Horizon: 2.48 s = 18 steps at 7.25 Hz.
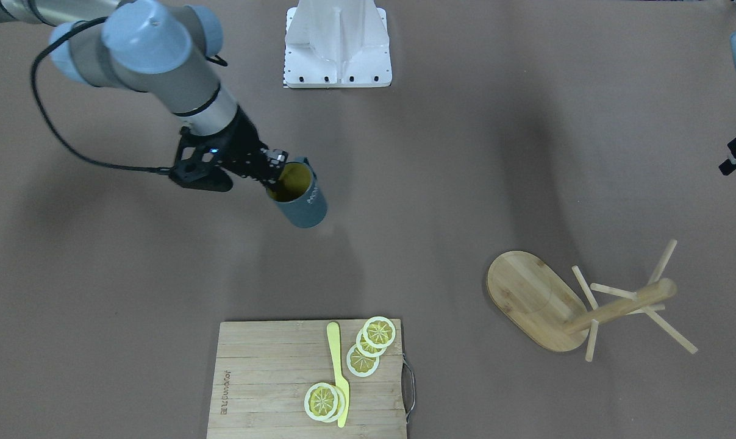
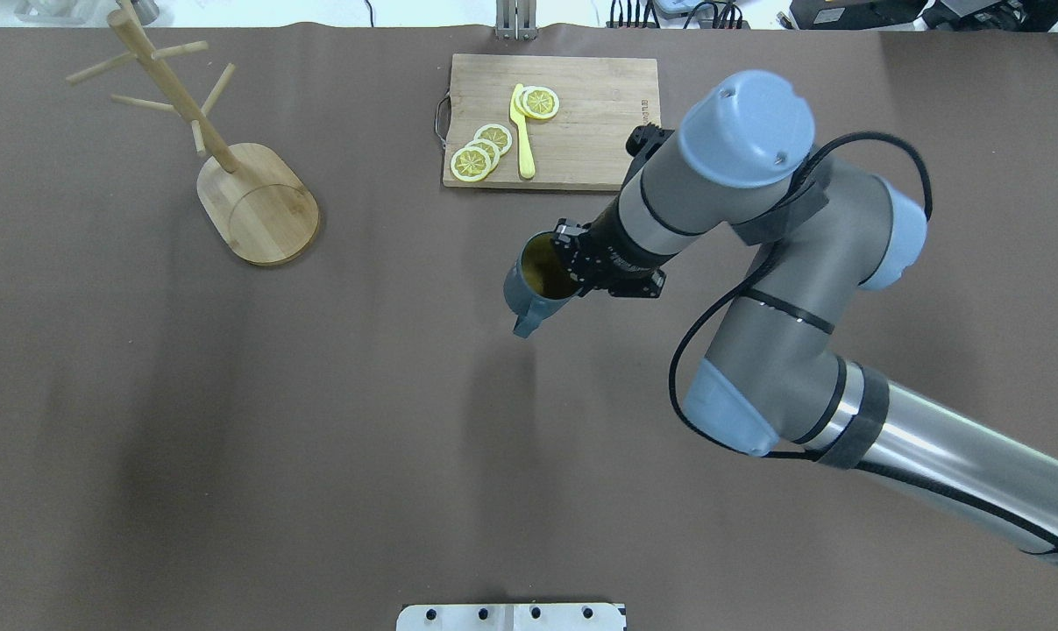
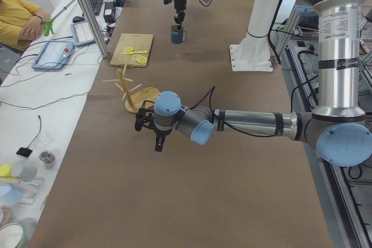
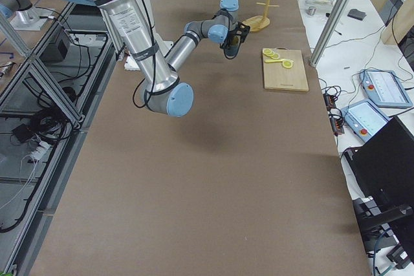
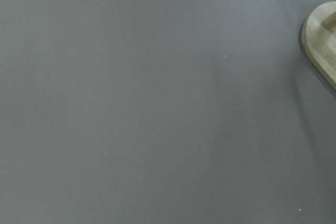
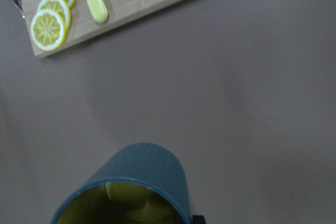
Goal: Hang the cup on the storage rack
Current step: 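Carry the blue mug toward the table center and set it down, then open the right gripper and withdraw it while the left arm approaches the mug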
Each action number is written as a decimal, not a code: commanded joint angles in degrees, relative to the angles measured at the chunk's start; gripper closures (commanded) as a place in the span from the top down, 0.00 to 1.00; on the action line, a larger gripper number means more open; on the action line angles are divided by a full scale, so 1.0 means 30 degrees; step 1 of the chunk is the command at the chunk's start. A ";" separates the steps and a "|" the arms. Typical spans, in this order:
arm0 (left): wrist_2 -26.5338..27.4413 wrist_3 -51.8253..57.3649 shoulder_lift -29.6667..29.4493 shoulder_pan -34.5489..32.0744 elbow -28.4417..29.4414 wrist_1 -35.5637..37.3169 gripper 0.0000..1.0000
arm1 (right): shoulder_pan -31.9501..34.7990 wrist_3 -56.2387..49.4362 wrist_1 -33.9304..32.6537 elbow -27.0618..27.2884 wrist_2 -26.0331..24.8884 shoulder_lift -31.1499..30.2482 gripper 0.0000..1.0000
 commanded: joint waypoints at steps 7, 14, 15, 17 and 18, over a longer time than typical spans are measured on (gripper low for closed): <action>-0.0023 -0.0038 -0.0601 0.0146 0.0004 -0.0559 0.98 | -0.3359 0.7689 -0.2277 -0.0477 -0.2593 0.1434 1.00; 0.6433 -0.8327 -0.2508 1.0732 -0.5234 -0.5075 0.97 | 0.7796 -0.5384 -0.2424 0.3540 0.4644 -0.6113 1.00; 0.8597 -0.8387 -0.3787 1.2609 -0.5269 -0.5249 0.97 | 0.8618 -0.8338 -0.2424 0.3482 0.4644 -0.7401 1.00; 1.5342 -0.9757 -0.4765 1.8189 -0.5619 -0.5280 0.98 | 1.0725 -1.4056 -0.2395 0.1563 0.4615 -0.8380 1.00; 2.1100 -0.9678 -0.5057 2.1675 -0.5592 -0.5251 0.97 | 1.1751 -1.6807 -0.2221 0.0069 0.4644 -0.8323 1.00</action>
